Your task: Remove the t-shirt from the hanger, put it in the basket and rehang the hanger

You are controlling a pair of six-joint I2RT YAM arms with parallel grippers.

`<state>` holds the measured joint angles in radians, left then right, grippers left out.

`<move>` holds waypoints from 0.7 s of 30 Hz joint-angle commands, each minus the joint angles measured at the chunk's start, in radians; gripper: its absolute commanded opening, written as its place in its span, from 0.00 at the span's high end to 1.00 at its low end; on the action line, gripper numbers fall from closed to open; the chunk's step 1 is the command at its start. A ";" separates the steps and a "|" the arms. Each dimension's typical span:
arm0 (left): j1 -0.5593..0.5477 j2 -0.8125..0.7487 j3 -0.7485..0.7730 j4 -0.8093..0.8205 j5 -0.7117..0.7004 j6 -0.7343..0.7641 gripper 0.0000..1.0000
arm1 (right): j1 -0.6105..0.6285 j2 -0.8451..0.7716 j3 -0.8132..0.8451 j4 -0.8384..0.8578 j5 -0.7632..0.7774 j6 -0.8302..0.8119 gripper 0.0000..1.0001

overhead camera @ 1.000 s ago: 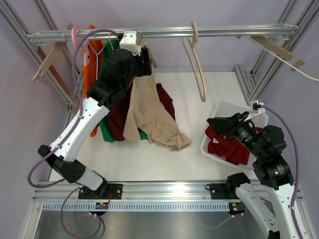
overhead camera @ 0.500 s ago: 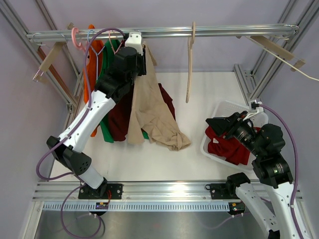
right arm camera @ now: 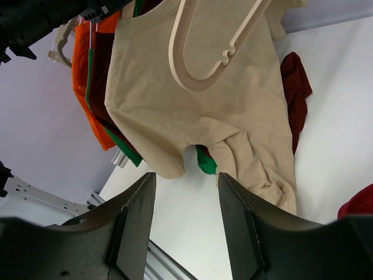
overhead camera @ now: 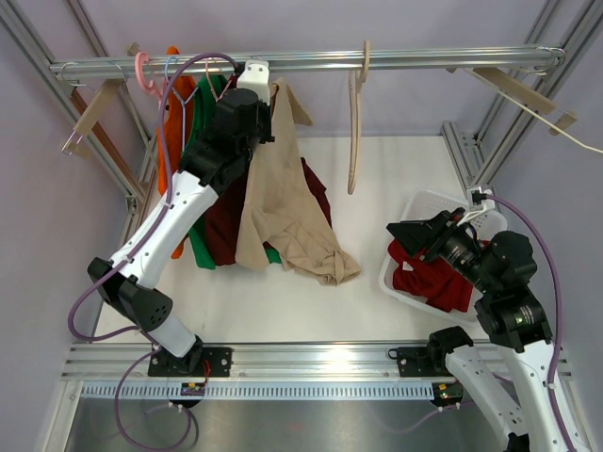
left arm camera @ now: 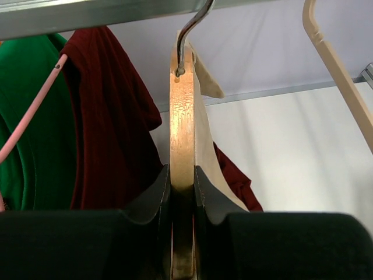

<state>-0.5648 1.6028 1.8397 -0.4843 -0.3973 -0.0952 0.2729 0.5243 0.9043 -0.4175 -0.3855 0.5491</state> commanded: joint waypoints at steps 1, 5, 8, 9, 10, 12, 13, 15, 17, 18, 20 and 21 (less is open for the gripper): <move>0.000 -0.060 0.056 0.059 0.025 0.032 1.00 | -0.003 0.011 0.027 0.043 -0.046 -0.014 0.45; 0.000 -0.075 0.079 0.059 0.075 0.038 1.00 | 0.000 0.023 0.022 0.051 -0.052 -0.014 0.45; 0.000 -0.086 0.084 0.059 0.101 0.038 1.00 | -0.001 0.026 0.019 0.059 -0.056 -0.014 0.45; 0.000 -0.090 0.087 0.061 0.107 0.038 1.00 | 0.000 0.031 0.019 0.062 -0.056 -0.014 0.45; 0.000 -0.093 0.089 0.062 0.115 0.040 1.00 | 0.000 0.031 0.019 0.063 -0.056 -0.014 0.45; 0.000 -0.102 0.084 0.064 0.133 0.046 1.00 | 0.002 0.034 0.016 0.069 -0.061 -0.012 0.45; 0.000 -0.107 0.079 0.067 0.133 0.048 1.00 | 0.000 0.034 0.015 0.074 -0.064 -0.011 0.45; 0.000 -0.121 0.063 0.069 0.133 0.055 1.00 | 0.003 0.032 0.004 0.086 -0.073 -0.002 0.45; 0.000 -0.132 0.047 0.067 0.130 0.060 1.00 | 0.005 0.032 0.001 0.089 -0.073 -0.002 0.45; 0.000 -0.147 0.026 0.067 0.132 0.060 1.00 | 0.009 0.032 0.001 0.088 -0.073 -0.003 0.45; 0.000 -0.162 0.004 0.066 0.141 0.054 1.00 | 0.015 0.032 0.001 0.088 -0.073 -0.003 0.45; 0.000 -0.175 -0.009 0.067 0.144 0.049 1.00 | 0.018 0.031 0.002 0.089 -0.073 -0.002 0.45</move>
<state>-0.5648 1.5028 1.8416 -0.5026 -0.2802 -0.0601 0.2775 0.5541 0.9039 -0.3695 -0.4175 0.5468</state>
